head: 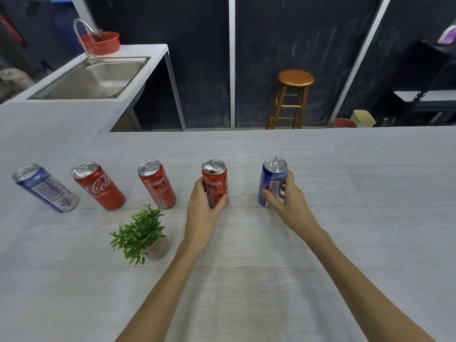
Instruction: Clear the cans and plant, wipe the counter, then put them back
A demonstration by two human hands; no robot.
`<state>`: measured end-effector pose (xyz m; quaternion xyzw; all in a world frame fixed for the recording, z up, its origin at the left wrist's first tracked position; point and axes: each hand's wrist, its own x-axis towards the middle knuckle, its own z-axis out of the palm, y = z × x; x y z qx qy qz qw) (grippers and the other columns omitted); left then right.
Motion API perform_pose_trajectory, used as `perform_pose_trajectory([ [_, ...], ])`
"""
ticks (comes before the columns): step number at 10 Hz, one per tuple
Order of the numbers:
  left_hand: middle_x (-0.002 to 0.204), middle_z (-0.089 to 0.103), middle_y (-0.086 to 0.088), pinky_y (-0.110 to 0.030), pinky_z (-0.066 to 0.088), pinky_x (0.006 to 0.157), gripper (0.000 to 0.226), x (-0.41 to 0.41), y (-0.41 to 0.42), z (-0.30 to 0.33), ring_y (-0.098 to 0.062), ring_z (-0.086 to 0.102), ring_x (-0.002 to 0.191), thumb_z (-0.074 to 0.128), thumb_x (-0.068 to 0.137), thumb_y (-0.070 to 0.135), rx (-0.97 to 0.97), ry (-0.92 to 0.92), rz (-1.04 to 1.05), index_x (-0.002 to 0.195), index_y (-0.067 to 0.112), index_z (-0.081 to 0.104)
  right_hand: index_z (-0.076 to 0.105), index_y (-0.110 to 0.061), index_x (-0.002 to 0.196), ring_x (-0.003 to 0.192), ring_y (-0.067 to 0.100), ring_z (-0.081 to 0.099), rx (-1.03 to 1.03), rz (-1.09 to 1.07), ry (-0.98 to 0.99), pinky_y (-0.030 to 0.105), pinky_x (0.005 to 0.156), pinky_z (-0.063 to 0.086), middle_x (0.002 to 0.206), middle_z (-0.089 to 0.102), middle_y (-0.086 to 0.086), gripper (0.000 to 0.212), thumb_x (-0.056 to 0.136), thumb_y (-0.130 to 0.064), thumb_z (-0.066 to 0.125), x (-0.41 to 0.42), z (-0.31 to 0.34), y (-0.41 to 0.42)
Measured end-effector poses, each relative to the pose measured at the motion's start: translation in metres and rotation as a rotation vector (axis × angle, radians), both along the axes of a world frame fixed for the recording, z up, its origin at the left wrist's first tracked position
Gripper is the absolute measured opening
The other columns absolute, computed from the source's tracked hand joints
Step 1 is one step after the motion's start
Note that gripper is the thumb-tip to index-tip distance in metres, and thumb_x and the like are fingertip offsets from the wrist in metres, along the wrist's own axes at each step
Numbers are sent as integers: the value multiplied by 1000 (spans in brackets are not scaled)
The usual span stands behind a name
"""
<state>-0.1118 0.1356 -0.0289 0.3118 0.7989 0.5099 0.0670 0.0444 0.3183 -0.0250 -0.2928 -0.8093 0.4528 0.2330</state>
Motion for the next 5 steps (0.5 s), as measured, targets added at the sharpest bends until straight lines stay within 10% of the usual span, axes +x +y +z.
perform_pose_trajectory([
  [2,143,55,5,-6,41,98,70,4,-11,-6,17,51,121,76,92,28,-31,-13,20,150,17,38,44,-19,144,112,-14,57,32,-24,-61,-4,86,38,129,65,-9,52,99,-26,71,9,0,-9],
  [4,161,35,-4,-40,37,120,79,24,-32,-7,-18,39,146,70,97,29,-86,-69,60,160,15,24,31,-27,157,124,-25,45,-16,-53,-42,0,98,34,141,51,-26,70,100,-30,71,23,0,-32],
  [5,161,33,-1,-39,34,121,77,48,-49,-10,-15,35,147,68,98,28,-56,-92,72,160,16,24,21,-20,165,150,12,39,-24,-139,-36,26,114,32,162,43,-1,83,99,-37,70,26,-4,-47],
])
